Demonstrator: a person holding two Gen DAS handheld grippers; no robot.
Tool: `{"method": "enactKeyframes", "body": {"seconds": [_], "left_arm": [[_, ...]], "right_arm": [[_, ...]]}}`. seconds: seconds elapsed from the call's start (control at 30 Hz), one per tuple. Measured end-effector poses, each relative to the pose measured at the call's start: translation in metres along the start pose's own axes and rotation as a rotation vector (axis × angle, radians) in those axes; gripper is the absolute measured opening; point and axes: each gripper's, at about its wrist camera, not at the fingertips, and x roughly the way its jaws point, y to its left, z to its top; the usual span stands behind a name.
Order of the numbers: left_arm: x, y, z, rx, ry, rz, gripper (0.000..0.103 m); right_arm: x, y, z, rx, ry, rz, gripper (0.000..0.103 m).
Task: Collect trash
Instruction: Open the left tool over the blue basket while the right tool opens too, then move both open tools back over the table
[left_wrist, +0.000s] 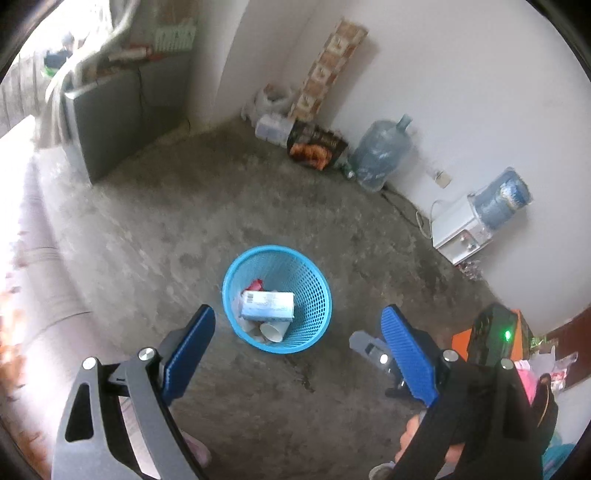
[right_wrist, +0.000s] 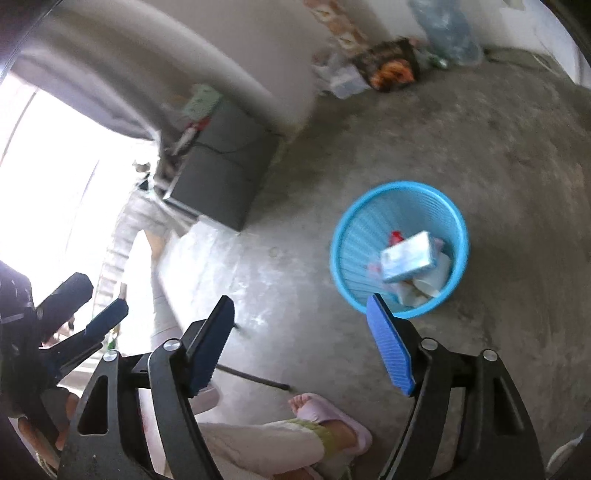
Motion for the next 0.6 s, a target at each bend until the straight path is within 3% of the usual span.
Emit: {"method": "enactKeyframes", "body": {"seconds": [0.3, 0.6], "left_arm": [[-0.145, 0.060, -0.063, -0.061, -0.211, 0.099, 0.089], [-0.262, 0.138, -0.158, -0.230, -0.429, 0.300, 0.090]], "right_arm": [[-0.013, 0.072, -0.026, -0.138, 0.037, 0.140, 0.074], [0.003, 0.147, -0.060, -0.263, 0.156, 0.283, 0.074]]}}
